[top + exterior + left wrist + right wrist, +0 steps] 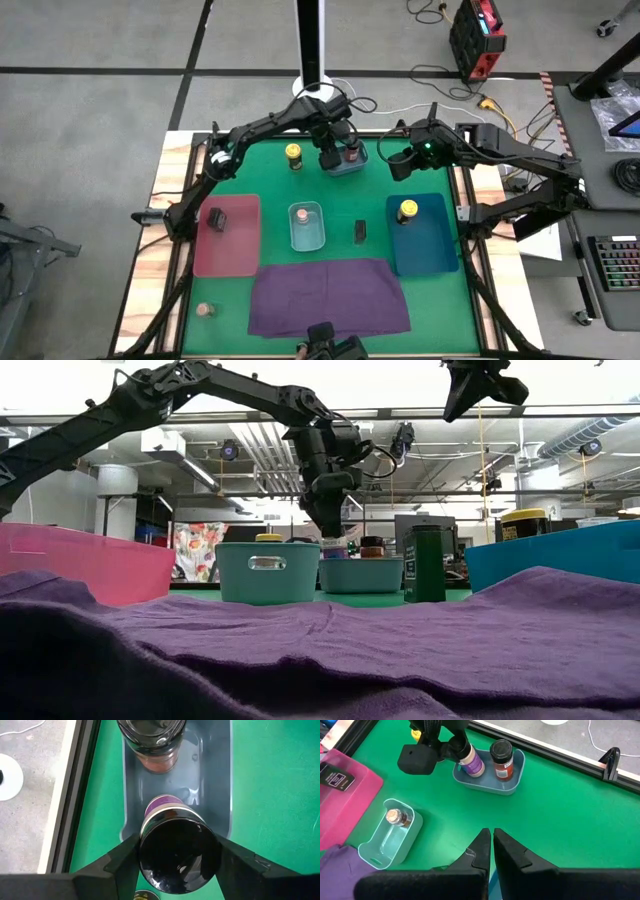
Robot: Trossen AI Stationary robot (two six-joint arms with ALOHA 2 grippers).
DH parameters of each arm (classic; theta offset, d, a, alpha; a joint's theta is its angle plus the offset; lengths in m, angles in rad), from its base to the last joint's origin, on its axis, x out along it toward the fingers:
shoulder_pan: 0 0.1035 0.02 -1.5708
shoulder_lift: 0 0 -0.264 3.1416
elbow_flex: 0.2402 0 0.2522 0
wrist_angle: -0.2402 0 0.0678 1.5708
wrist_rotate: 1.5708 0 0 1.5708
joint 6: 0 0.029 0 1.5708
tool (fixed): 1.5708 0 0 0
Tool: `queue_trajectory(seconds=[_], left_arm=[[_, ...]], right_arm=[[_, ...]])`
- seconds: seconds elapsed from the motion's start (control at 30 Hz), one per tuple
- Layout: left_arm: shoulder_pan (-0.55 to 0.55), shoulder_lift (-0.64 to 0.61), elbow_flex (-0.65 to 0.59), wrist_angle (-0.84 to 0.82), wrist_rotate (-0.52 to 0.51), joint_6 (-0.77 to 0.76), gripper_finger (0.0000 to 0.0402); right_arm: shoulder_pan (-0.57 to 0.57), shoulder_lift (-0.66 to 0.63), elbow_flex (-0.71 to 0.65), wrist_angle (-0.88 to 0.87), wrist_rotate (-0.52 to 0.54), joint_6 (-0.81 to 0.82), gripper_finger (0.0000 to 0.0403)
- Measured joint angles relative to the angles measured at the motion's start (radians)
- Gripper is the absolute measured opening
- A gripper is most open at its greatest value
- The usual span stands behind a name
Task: Sort spices by type
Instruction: Put the black seasoning bottle into the gray bin, then put the black seasoning can into the pink bin
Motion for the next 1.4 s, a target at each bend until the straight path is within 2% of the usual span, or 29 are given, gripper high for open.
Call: queue_trajectory(seconds=[0.33, 0.67, 0.97, 1.1, 1.27, 1.4], left_arm=[[0.0, 0.0, 0.0, 0.009, -0.004, 0.001, 0.0244], [0.0, -0.025, 0.012, -0.031, -0.006, -0.019, 0.0252], [-0.005, -0.152, 0.011, -0.074, -0.106, -0.195, 0.0252], [-0.037, -0.253, 0.011, -0.123, -0.108, -0.329, 0.0252], [-0.145, -0.377, 0.011, -0.123, -0.166, -0.474, 0.0252], [-0.274, -0.453, 0.011, -0.144, -0.263, -0.597, 0.0252]], right_arm=[[0.0, 0.0, 0.0, 0.0, 0.0, 0.002, 0.0012], [0.0, 0.0, 0.0, 0.0, 0.0, 0.023, 0.0012], [0.0, 0.0, 0.0, 0.009, 0.039, -0.096, 0.0012], [0.0, 0.0, 0.0, 0.013, -0.007, -0.117, 0.0012], [0.001, 0.018, 0.0, 0.023, -0.054, -0.039, 0.0012], [0.005, 0.066, 0.0, 0.054, -0.056, -0.086, 0.0012]])
